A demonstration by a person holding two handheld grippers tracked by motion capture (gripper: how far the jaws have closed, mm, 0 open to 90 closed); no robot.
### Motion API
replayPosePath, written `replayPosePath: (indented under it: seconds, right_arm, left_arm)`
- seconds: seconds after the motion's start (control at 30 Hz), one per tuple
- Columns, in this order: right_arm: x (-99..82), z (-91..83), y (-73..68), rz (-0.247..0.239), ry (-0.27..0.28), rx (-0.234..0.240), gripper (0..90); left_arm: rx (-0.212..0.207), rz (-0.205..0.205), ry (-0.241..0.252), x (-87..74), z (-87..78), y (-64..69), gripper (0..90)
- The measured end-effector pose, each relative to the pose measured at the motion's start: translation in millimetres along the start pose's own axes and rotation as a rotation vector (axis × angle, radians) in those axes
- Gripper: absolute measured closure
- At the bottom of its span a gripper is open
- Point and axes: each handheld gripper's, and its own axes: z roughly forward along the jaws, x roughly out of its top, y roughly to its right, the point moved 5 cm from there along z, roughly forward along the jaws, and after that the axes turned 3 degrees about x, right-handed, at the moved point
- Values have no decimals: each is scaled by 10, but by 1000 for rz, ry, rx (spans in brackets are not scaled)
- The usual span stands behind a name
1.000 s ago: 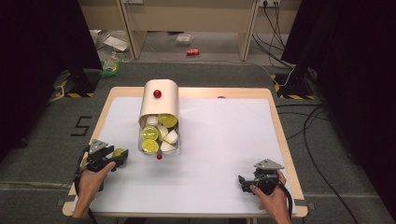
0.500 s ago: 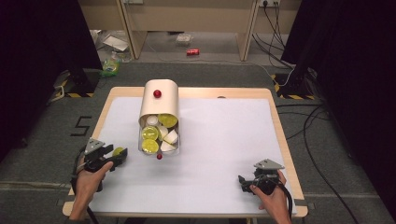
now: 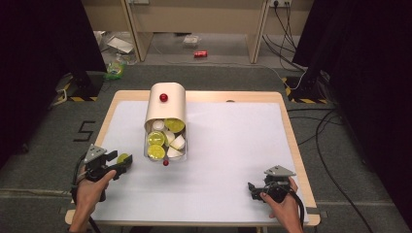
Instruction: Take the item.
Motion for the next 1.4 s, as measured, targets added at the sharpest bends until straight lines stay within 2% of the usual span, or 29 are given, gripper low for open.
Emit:
replayPosePath:
  seconds: [0.27,0.67,1.0,1.4]
  right_arm:
    - [0,0,0,0,0,0,27]
    - [0,0,0,-1,0,0,27]
    - [0,0,0,0,0,0,28]
    - [0,0,1,0,1,1,27]
  left_arm:
    - [-4,2,18,-3,-114,38,318]
    - [-13,11,33,-29,-200,174,193]
    - [-29,42,51,-10,-282,324,171]
    - [-32,49,57,-38,-321,425,171]
